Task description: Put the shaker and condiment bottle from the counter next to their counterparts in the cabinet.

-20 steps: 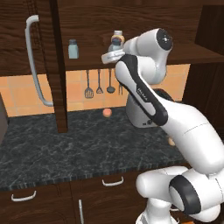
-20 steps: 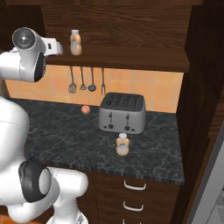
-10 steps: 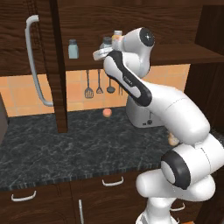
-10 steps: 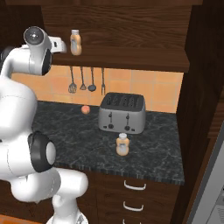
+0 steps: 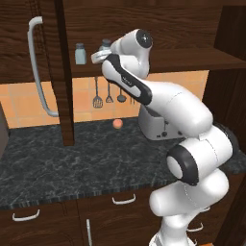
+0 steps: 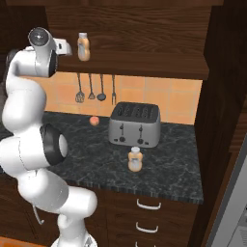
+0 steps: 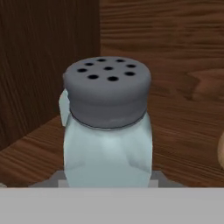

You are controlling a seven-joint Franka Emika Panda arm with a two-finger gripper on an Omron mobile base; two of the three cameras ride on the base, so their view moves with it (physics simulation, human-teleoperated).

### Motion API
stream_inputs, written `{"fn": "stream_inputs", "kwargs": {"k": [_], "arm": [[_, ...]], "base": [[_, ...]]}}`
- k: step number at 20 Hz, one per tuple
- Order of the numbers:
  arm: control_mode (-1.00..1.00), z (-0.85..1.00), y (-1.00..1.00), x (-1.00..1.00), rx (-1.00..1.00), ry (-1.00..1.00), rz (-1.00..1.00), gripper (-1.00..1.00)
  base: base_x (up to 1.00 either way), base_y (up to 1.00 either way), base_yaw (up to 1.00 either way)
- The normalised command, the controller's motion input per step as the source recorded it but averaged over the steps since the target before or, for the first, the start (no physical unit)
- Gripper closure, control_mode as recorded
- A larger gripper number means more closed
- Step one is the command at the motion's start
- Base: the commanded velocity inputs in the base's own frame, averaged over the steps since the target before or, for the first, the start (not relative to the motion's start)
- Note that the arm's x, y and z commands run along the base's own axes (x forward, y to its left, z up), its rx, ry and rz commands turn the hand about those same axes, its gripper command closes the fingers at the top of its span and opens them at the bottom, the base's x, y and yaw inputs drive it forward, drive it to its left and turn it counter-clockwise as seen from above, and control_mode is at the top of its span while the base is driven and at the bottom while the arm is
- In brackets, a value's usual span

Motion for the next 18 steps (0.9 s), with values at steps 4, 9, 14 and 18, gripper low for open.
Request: {"fn": "stream_inputs", "kwargs": {"k": [4, 9, 14, 18], "arm": [[-1.0, -0.24, 0.14, 0.39, 0.01, 0.0, 0.0, 1.0], [-1.0, -0.12, 0.17, 0.44, 0.03, 0.0, 0.0, 1.0], [-1.0, -0.15, 0.16, 0.48, 0.04, 0.0, 0.0, 1.0], [-1.0, -0.08, 0.19, 0.47, 0.03, 0.0, 0.0, 1.0]], "base": [[0.0, 0.0, 0.0], [0.0, 0.0, 0.0], [0.0, 0.0, 0.0], [0.0, 0.0, 0.0]]}}
